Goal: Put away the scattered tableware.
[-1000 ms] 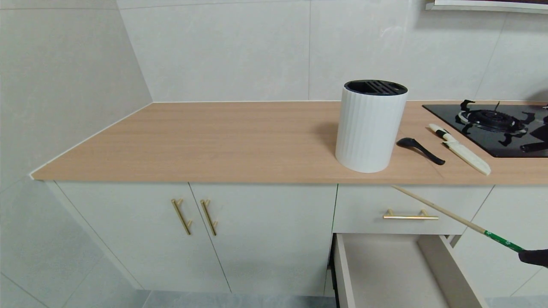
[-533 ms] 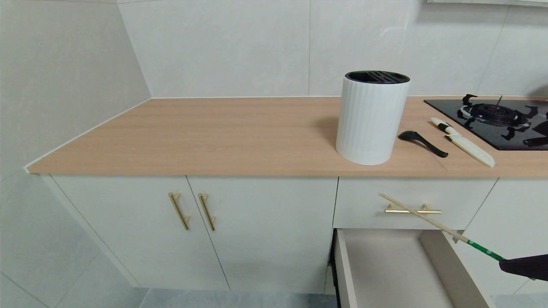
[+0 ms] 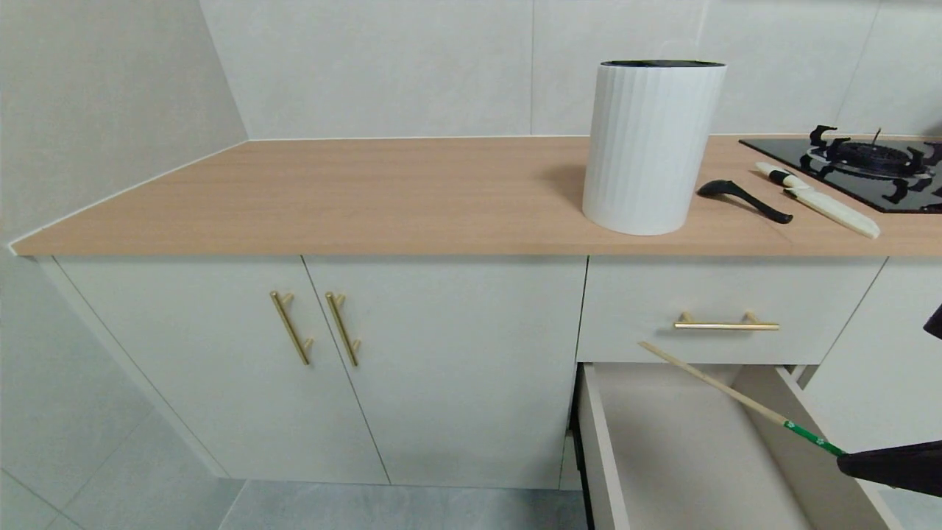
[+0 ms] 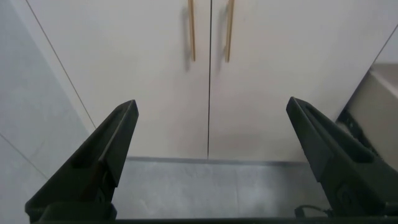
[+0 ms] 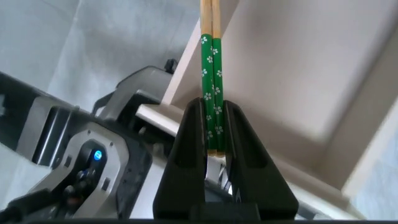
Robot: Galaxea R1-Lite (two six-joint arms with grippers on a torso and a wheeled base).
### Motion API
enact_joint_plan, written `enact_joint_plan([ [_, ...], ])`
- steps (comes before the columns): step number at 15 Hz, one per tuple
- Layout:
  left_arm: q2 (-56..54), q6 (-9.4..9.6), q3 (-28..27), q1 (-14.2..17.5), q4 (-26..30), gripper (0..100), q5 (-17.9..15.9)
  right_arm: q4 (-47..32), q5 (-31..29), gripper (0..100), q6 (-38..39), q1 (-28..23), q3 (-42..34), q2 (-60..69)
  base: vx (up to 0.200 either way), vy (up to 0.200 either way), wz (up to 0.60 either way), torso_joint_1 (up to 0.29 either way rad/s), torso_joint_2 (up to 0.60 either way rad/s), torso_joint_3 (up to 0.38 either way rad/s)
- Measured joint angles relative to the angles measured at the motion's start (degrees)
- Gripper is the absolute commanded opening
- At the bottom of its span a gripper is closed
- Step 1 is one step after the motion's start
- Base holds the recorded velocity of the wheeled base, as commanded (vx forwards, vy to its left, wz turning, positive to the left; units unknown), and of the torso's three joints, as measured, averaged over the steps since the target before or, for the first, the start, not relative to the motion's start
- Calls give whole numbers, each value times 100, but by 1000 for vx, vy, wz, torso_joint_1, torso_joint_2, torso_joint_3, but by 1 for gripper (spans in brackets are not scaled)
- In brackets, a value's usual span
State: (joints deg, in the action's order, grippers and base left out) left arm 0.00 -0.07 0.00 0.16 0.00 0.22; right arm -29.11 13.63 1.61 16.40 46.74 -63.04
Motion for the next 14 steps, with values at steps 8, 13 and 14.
enact_joint_plan([
  [8, 0, 0, 0, 0, -2, 100, 2, 339, -13, 0, -13, 0, -273, -273, 0, 0, 0, -98, 295, 186],
  [13, 0, 0, 0, 0, -2, 100, 2, 719, -182, 0, 22, -6, -452, -811, 0, 0, 0, 0, 0, 0],
  [14, 0, 0, 0, 0, -2, 100, 2, 766, -250, 0, 46, -11, -452, -989, 0, 0, 0, 0, 0, 0],
])
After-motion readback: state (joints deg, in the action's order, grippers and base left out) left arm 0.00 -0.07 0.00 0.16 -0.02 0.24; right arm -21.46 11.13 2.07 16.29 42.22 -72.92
